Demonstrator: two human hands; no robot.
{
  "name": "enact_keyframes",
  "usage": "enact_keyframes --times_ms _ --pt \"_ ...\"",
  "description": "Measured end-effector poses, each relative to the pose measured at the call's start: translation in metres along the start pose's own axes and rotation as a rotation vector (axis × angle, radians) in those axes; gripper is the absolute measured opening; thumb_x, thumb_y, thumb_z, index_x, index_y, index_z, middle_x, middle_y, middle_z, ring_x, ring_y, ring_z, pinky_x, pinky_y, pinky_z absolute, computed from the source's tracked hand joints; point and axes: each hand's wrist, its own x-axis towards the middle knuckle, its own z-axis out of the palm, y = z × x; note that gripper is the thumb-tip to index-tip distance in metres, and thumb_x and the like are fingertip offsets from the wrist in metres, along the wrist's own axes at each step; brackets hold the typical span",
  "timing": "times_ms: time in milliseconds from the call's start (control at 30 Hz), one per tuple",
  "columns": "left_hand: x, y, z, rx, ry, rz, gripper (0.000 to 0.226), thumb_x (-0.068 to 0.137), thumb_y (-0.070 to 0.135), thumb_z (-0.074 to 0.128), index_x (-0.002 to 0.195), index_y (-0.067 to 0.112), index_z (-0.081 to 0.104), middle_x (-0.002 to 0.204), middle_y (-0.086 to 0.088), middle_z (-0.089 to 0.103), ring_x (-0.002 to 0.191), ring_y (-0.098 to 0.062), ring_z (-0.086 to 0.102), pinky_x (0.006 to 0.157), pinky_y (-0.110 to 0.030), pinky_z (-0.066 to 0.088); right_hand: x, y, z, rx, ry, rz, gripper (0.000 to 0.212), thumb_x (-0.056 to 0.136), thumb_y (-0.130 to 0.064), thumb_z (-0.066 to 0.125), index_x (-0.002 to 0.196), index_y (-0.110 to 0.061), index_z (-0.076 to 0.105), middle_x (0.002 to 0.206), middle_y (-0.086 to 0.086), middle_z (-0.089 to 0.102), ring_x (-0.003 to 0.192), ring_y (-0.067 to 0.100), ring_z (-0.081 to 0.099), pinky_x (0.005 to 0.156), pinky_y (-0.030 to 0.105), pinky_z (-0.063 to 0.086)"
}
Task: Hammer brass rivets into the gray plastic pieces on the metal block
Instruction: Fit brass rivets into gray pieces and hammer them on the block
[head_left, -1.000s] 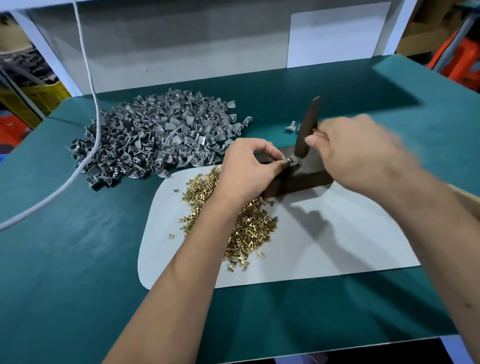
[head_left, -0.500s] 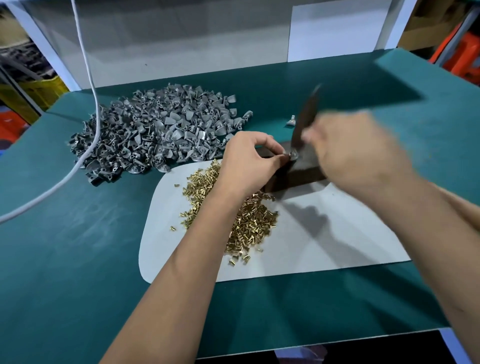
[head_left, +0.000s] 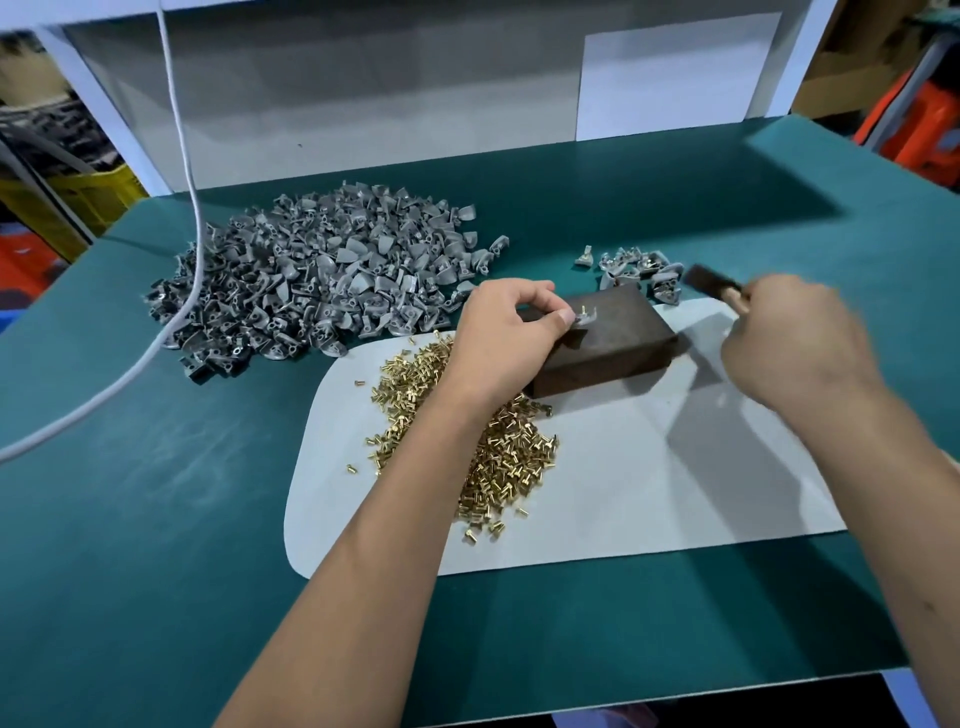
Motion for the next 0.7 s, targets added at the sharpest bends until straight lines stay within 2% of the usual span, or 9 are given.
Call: enact_keyframes --times_ms 67,133,200,267,367,433,500,600,700 --pt "0.000 0.001 0.000 -0.043 -0.004 -0.018 0.016 0.089 0.016 0.075 0.073 0.021 0.076 0.129 0.001 0.069 0.117 -0.003 0.063 0.112 -0.041 0.044 -0.002 0.002 0.006 -0.015 -0.044 0.008 0.017 0.095 -0.009 0.055 0.109 -0.001 0.062 0.106 0.030 0.059 0.090 0.046 0.055 0.075 0.042 0.041" --pt "-0.001 0.001 0.000 -0.052 -0.014 -0.019 0.019 0.088 0.015 0.075 0.071 0.022 0.075 0.129 0.001 0.070 0.118 -0.003 0.063 0.113 -0.041 0.043 -0.004 0.002 0.010 -0.005 -0.045 -0.012 0.023 0.097 -0.011 0.056 0.117 -0.001 0.061 0.110 0.030 0.058 0.100 0.048 0.057 0.079 0.043 0.043" --pt "-0.001 0.002 0.001 -0.049 -0.024 -0.012 0.019 0.087 0.014 0.075 0.070 0.023 0.076 0.128 0.000 0.070 0.118 -0.002 0.063 0.113 -0.040 0.043 -0.005 -0.002 0.011 -0.030 -0.029 -0.039 0.023 0.097 -0.015 0.056 0.115 -0.004 0.066 0.109 0.027 0.058 0.106 0.047 0.053 0.081 0.043 0.041" --pt "-0.002 0.003 0.001 -0.047 -0.019 -0.003 0.019 0.087 0.014 0.074 0.070 0.023 0.076 0.128 0.000 0.070 0.118 -0.002 0.063 0.113 -0.040 0.043 -0.006 -0.010 0.007 -0.043 0.047 -0.075 0.023 0.093 -0.013 0.058 0.112 -0.014 0.070 0.112 0.022 0.057 0.112 0.046 0.047 0.087 0.046 0.041" --pt "-0.002 0.003 0.001 -0.050 -0.013 0.002 0.017 0.086 0.013 0.074 0.072 0.021 0.076 0.129 -0.001 0.069 0.119 -0.004 0.063 0.114 -0.042 0.043 -0.011 -0.032 -0.004 0.092 0.115 -0.251 0.050 0.080 -0.001 0.056 0.118 -0.032 0.069 0.116 0.007 0.060 0.114 0.039 0.046 0.094 0.048 0.035" --pt "-0.002 0.004 0.001 -0.055 -0.016 0.010 0.017 0.086 0.010 0.074 0.072 0.019 0.076 0.129 -0.004 0.069 0.121 -0.006 0.062 0.114 -0.043 0.043 -0.016 -0.045 -0.007 0.091 0.108 -0.430 0.057 0.076 -0.002 0.055 0.120 -0.038 0.067 0.114 -0.003 0.063 0.112 0.033 0.047 0.092 0.045 0.028" --pt "-0.002 0.005 0.002 -0.064 -0.017 0.013 0.022 0.087 0.006 0.073 0.070 0.020 0.073 0.129 -0.007 0.068 0.123 -0.008 0.062 0.114 -0.042 0.042 -0.016 -0.052 -0.005 0.069 0.096 -0.584 0.043 0.084 -0.013 0.059 0.117 -0.040 0.068 0.110 -0.008 0.064 0.109 0.029 0.048 0.089 0.043 0.024" --pt "-0.002 0.006 0.001 -0.072 -0.012 0.013 0.025 0.087 0.004 0.073 0.070 0.021 0.072 0.131 -0.008 0.067 0.124 -0.012 0.061 0.115 -0.044 0.042 -0.013 -0.055 -0.003 0.063 0.129 -0.707 0.016 0.091 -0.032 0.067 0.105 -0.038 0.072 0.099 -0.009 0.065 0.104 0.025 0.049 0.084 0.040 0.020" --pt "-0.001 0.007 -0.001 -0.084 0.019 0.023 0.021 0.087 0.008 0.072 0.071 0.021 0.072 0.129 -0.003 0.068 0.122 -0.015 0.063 0.113 -0.048 0.043 -0.008 -0.055 -0.002 0.109 0.148 -0.759 0.009 0.090 -0.038 0.071 0.098 -0.032 0.072 0.096 -0.009 0.067 0.104 0.023 0.049 0.086 0.040 0.020"
